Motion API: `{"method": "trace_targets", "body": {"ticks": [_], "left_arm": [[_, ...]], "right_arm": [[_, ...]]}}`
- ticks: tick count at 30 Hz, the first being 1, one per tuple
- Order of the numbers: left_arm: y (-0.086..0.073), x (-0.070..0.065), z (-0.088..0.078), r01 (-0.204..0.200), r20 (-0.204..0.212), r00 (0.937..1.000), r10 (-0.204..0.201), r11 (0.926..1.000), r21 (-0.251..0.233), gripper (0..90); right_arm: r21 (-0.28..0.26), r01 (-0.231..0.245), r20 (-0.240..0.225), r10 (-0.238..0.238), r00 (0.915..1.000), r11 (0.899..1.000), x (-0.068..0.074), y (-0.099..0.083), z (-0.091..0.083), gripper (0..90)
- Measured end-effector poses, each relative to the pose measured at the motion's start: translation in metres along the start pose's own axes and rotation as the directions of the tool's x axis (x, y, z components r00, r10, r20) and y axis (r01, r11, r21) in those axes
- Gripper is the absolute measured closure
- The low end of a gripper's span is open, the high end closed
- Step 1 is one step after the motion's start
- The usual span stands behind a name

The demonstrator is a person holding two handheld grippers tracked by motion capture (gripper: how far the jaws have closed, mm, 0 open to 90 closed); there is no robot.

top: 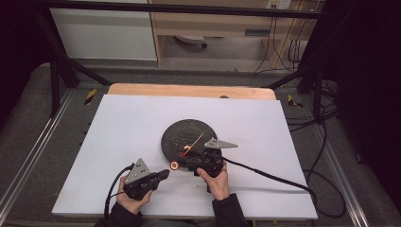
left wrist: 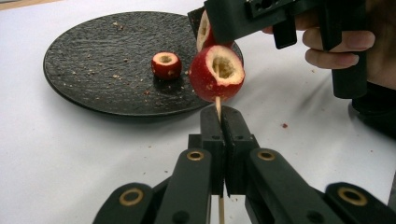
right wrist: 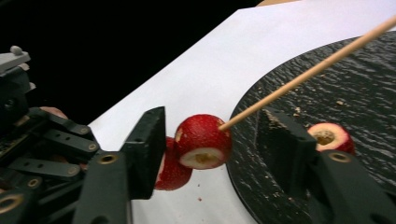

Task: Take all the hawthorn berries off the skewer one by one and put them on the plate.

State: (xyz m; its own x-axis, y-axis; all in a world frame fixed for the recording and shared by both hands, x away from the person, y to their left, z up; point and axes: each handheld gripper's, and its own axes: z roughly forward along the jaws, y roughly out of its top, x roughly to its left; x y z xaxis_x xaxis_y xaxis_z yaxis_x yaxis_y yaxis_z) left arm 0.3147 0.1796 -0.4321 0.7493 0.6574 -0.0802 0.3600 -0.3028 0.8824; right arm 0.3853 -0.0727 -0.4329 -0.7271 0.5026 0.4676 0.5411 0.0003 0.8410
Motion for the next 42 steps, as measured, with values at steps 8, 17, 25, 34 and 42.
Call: {"method": "trace_targets", "body": {"ticks": [8,17,25,34,42], "left_arm": [[0.000,-0.001,0.001,-0.004,0.001,1.0000,0.004,1.0000,0.002,88.3],[0.001,-0.002,0.000,-0.004,0.002,1.0000,0.004,0.9999,-0.010,88.3],[0.002,-0.002,-0.002,-0.004,0.003,1.0000,0.004,0.9998,-0.017,88.3],[0.002,-0.001,-0.004,-0.004,0.003,1.0000,0.004,0.9996,-0.027,88.3],[0.002,-0.002,-0.005,-0.006,0.007,1.0000,0.006,0.9995,-0.032,88.3]], "right_arm": [[0.015,-0.032,-0.030,0.032,0.9990,0.999,0.000,0.000,0.000,58.5],[0.018,-0.056,-0.037,0.057,0.9977,0.998,0.000,0.004,-0.002,62.0],[0.006,-0.044,-0.013,0.044,0.9990,0.999,-0.003,0.014,-0.007,62.1],[-0.005,-0.036,0.014,0.036,0.9993,0.999,-0.007,0.028,-0.015,62.2],[-0.020,-0.027,0.038,0.028,0.9989,0.999,-0.012,0.042,-0.026,62.3]]}}
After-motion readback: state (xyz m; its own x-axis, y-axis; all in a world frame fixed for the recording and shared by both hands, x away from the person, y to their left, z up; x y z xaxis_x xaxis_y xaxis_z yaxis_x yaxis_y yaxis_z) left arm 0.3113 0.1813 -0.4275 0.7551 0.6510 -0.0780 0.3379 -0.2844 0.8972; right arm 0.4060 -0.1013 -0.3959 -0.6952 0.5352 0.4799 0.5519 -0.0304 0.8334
